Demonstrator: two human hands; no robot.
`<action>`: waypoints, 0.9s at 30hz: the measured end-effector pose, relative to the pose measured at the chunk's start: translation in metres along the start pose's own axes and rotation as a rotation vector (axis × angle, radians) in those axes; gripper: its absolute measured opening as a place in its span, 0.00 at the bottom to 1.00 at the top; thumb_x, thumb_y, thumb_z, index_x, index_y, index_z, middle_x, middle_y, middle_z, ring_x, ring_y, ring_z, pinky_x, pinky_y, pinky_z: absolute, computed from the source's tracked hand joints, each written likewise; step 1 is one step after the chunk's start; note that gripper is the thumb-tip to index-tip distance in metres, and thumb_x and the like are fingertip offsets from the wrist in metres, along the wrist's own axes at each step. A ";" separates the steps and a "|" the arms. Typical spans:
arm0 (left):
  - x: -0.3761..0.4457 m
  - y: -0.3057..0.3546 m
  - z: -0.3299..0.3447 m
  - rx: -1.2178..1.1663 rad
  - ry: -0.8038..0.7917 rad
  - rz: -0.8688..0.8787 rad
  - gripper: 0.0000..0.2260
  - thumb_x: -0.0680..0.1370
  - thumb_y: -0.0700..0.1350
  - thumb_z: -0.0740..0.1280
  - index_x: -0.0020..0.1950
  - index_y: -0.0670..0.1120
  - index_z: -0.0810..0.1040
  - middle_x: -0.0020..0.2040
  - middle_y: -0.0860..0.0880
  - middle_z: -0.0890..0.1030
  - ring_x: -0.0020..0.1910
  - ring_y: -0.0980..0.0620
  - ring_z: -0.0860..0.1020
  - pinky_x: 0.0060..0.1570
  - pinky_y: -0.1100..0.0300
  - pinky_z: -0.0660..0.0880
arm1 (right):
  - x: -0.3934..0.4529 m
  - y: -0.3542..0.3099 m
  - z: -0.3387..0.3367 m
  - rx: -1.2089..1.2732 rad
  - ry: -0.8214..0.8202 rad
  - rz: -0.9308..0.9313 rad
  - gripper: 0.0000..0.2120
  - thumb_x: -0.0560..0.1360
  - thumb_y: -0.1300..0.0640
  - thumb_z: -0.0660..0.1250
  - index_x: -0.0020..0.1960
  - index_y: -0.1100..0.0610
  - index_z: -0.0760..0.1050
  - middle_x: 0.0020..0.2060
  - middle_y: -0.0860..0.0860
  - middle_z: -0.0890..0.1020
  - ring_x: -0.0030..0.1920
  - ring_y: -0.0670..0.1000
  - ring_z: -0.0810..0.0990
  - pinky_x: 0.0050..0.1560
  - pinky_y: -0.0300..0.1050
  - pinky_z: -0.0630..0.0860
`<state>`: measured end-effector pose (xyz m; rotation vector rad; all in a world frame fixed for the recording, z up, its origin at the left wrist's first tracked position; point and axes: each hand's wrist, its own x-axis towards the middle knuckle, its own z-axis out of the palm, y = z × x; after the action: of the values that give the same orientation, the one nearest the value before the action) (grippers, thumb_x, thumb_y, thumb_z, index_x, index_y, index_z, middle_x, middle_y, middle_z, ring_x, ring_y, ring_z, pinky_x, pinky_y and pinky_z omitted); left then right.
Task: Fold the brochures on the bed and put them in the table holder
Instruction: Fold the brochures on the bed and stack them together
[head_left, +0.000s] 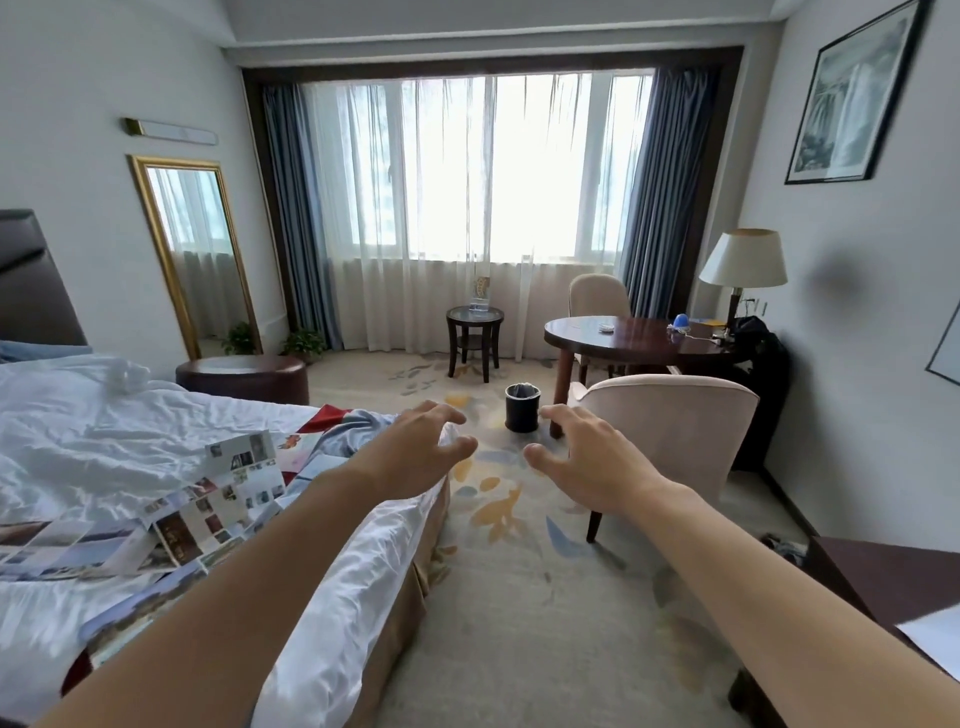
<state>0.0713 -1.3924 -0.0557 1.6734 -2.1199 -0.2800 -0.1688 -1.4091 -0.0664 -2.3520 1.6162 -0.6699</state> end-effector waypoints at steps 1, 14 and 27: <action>0.019 -0.005 0.002 0.004 -0.008 0.000 0.22 0.80 0.59 0.62 0.71 0.50 0.71 0.72 0.49 0.70 0.69 0.48 0.69 0.67 0.50 0.68 | 0.018 0.008 0.002 0.000 -0.006 0.000 0.32 0.78 0.37 0.61 0.77 0.49 0.61 0.75 0.49 0.67 0.71 0.52 0.69 0.68 0.52 0.68; 0.262 -0.076 0.024 0.003 0.042 -0.032 0.24 0.80 0.59 0.62 0.74 0.50 0.68 0.74 0.51 0.67 0.70 0.51 0.68 0.64 0.58 0.63 | 0.273 0.099 0.023 -0.031 -0.008 -0.073 0.33 0.75 0.34 0.61 0.75 0.48 0.64 0.72 0.48 0.71 0.68 0.53 0.71 0.63 0.51 0.70; 0.445 -0.262 0.029 -0.081 0.051 -0.189 0.19 0.80 0.56 0.64 0.68 0.49 0.75 0.70 0.49 0.72 0.68 0.49 0.71 0.68 0.49 0.69 | 0.531 0.098 0.139 -0.036 -0.120 -0.222 0.31 0.75 0.40 0.66 0.75 0.49 0.65 0.71 0.48 0.72 0.67 0.50 0.73 0.64 0.49 0.71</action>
<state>0.2061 -1.8898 -0.0995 1.8158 -1.8902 -0.3700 -0.0269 -1.9478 -0.0970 -2.5685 1.3416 -0.5316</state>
